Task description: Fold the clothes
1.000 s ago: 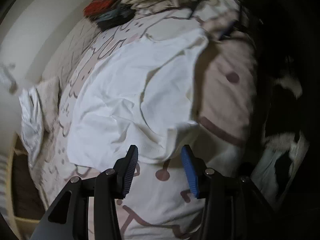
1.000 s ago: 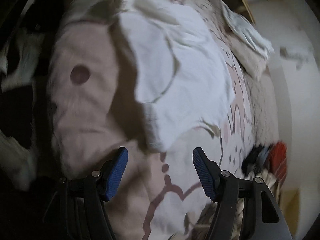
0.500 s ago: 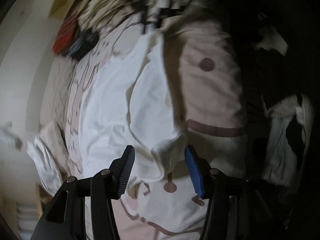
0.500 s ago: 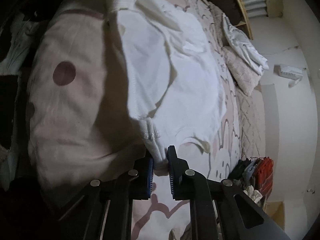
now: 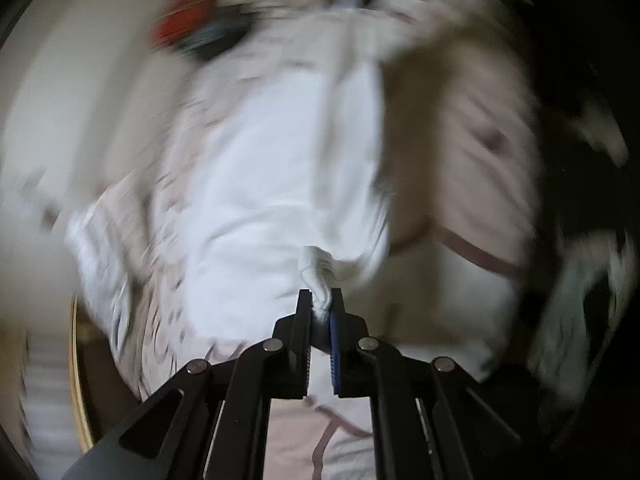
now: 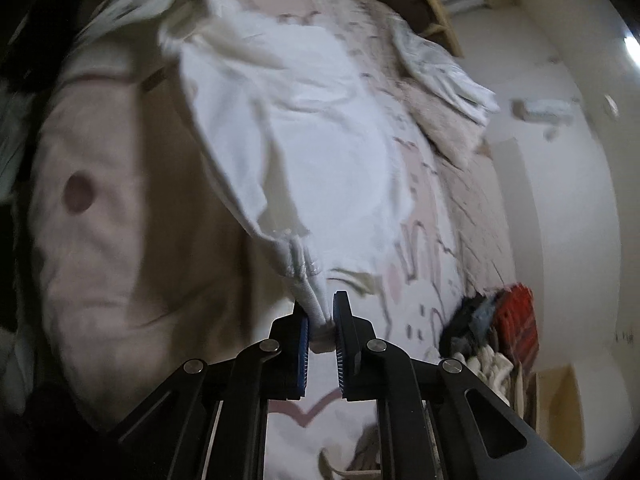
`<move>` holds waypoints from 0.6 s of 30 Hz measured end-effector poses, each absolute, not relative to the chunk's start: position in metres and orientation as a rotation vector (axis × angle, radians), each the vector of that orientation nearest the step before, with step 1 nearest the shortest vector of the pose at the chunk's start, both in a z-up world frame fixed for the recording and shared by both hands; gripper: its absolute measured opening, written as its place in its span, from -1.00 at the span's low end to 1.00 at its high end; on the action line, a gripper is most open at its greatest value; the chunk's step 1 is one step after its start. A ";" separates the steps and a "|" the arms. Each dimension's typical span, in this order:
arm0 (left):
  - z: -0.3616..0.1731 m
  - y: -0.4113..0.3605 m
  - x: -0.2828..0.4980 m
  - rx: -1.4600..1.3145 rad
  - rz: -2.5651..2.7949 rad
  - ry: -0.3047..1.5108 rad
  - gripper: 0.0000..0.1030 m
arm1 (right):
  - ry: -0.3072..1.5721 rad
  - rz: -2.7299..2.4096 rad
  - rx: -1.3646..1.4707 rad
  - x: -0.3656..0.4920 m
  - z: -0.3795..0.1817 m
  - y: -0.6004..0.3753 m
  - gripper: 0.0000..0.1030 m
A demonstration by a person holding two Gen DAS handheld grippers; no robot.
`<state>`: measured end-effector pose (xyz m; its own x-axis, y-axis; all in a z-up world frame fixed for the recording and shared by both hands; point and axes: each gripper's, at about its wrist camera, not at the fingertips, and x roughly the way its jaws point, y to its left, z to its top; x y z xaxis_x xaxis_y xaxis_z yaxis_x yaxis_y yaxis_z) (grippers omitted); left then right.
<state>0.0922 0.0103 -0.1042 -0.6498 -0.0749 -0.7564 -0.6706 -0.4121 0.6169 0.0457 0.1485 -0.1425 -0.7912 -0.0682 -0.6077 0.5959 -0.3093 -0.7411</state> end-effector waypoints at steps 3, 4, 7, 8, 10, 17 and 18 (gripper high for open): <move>-0.058 -0.011 0.073 -1.013 2.404 1.226 -0.85 | 1.405 -2.315 0.638 0.025 -0.103 0.146 -0.78; -0.041 -0.019 0.067 -0.986 2.504 1.155 -0.85 | 1.372 -2.375 0.609 0.017 -0.086 0.145 -0.78; 0.009 -0.036 0.054 -0.834 2.759 0.980 -0.85 | 1.285 -2.547 0.494 -0.004 -0.034 0.140 -0.78; 0.025 -0.040 0.051 -0.770 2.835 0.930 -0.85 | 1.263 -2.594 0.447 -0.009 -0.017 0.137 -0.78; 0.056 -0.047 0.045 -0.621 2.979 0.867 -0.85 | 1.232 -2.674 0.336 -0.016 0.019 0.130 -0.79; 0.165 -0.077 0.074 -0.152 3.256 0.532 -0.85 | 1.146 -2.889 -0.078 -0.013 0.157 0.111 -0.79; 0.177 -0.080 0.083 -0.090 3.269 0.497 -0.85 | 1.135 -2.908 -0.132 -0.005 0.177 0.111 -0.79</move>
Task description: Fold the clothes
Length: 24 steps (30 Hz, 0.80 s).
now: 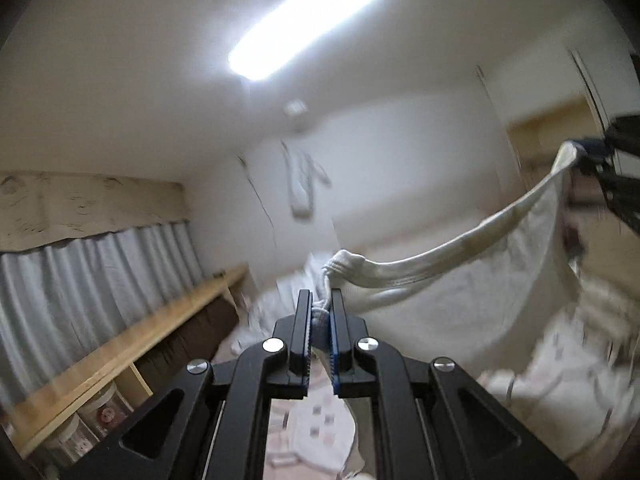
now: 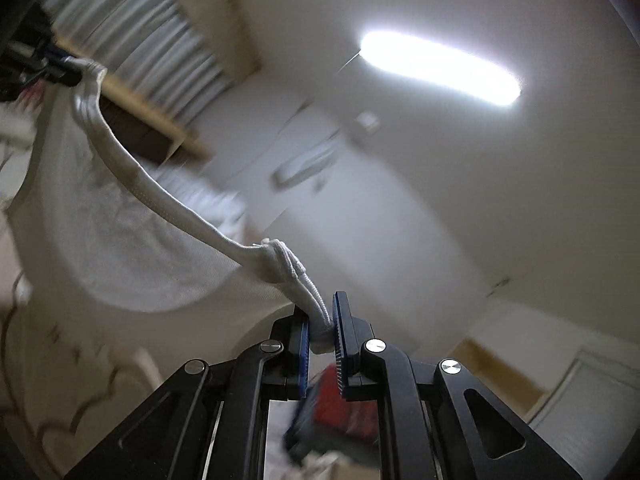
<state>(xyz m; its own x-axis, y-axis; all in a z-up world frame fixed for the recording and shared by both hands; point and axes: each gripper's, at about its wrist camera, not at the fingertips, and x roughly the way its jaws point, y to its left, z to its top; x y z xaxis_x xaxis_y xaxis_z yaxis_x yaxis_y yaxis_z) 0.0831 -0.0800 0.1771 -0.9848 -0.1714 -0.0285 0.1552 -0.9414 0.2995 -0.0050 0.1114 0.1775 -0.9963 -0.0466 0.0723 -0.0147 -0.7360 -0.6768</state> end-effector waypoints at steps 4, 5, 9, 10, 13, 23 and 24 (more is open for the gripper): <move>0.212 -0.079 0.123 -0.108 -2.940 -0.440 -0.85 | 1.129 -2.947 -0.288 0.034 0.233 0.114 -0.79; 0.218 -0.078 0.135 -0.137 -2.944 -0.448 -0.85 | 1.134 -2.954 -0.315 0.045 0.242 0.115 -0.79; 0.241 -0.068 0.179 -0.219 -2.959 -0.514 -0.85 | 1.130 -2.980 -0.358 0.087 0.268 0.127 -0.79; 0.245 -0.065 0.187 -0.230 -2.959 -0.538 -0.85 | 1.126 -2.985 -0.358 0.097 0.273 0.130 -0.79; 0.253 -0.059 0.193 -0.218 -2.970 -0.592 -0.85 | 1.119 -2.990 -0.333 0.117 0.281 0.137 -0.79; 0.198 -0.066 0.050 0.186 -2.989 -0.687 -0.85 | 1.197 -2.937 0.073 0.048 0.234 0.131 -0.79; 0.180 -0.067 0.022 0.255 -2.983 -0.700 -0.85 | 1.199 -2.926 0.140 0.026 0.220 0.129 -0.79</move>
<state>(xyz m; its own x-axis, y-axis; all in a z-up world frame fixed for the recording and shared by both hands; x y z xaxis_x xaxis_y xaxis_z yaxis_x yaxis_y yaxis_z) 0.0216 -0.0666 0.1799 -0.9840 -0.1028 -0.1452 0.0275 -0.8943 0.4467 0.0259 0.1295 0.2200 -0.9958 0.0549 -0.0728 0.0119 -0.7129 -0.7012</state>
